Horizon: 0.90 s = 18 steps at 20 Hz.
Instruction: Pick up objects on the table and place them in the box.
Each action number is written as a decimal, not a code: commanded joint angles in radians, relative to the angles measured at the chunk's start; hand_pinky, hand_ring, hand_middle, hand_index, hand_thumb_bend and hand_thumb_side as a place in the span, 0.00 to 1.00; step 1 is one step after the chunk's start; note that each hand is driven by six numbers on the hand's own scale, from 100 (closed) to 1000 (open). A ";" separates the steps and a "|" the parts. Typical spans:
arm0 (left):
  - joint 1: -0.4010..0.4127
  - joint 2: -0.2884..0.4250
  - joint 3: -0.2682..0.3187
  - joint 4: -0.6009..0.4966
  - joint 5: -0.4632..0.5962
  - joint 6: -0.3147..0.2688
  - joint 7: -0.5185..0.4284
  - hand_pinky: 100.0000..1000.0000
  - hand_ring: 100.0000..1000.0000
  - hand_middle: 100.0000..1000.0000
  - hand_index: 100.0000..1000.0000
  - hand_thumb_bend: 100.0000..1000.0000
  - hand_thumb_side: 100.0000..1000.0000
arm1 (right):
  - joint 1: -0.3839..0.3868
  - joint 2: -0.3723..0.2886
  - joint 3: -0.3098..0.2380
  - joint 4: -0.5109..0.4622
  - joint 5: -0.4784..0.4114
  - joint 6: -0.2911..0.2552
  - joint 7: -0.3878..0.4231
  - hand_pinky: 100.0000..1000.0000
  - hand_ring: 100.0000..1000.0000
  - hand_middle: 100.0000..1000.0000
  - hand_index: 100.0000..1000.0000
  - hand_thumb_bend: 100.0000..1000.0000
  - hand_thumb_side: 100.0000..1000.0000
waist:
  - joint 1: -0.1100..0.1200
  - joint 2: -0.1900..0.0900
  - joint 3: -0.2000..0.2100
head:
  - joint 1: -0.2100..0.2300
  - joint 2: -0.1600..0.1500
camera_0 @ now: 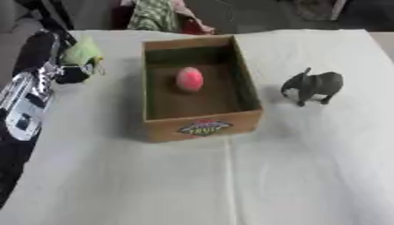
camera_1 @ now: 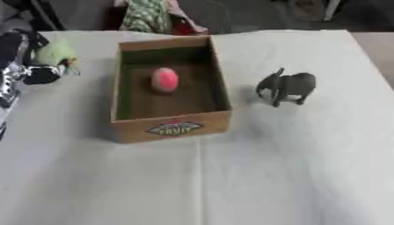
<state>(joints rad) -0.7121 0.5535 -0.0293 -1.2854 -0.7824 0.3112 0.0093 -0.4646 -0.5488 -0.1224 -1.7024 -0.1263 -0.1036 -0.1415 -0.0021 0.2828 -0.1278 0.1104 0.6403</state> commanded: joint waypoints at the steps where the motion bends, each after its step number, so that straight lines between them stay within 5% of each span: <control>1: -0.045 -0.002 -0.025 -0.048 0.019 -0.016 -0.003 0.30 0.13 0.13 0.40 0.00 0.04 | -0.009 -0.020 -0.001 -0.008 -0.004 0.002 0.006 0.57 0.64 0.67 0.77 0.05 0.00 | -0.002 -0.031 -0.017 | 0.020 -0.005; 7: -0.168 -0.070 -0.107 -0.086 0.017 -0.081 -0.076 0.30 0.13 0.13 0.40 0.00 0.04 | -0.007 -0.020 -0.003 -0.007 -0.007 0.001 0.005 0.57 0.64 0.67 0.77 0.05 0.00 | -0.003 -0.032 -0.018 | 0.018 -0.008; 18: -0.228 -0.156 -0.176 -0.040 -0.013 -0.155 -0.130 0.32 0.14 0.14 0.41 0.00 0.02 | -0.012 -0.014 0.003 -0.006 -0.010 0.001 0.012 0.57 0.64 0.67 0.77 0.05 0.00 | -0.002 -0.033 -0.023 | 0.027 -0.021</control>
<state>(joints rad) -0.9149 0.3933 -0.2007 -1.3197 -0.7904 0.1671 -0.1169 -0.4632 -0.5472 -0.1147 -1.7017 -0.1302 -0.0994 -0.1337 -0.0021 0.2714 -0.1490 0.1344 0.6320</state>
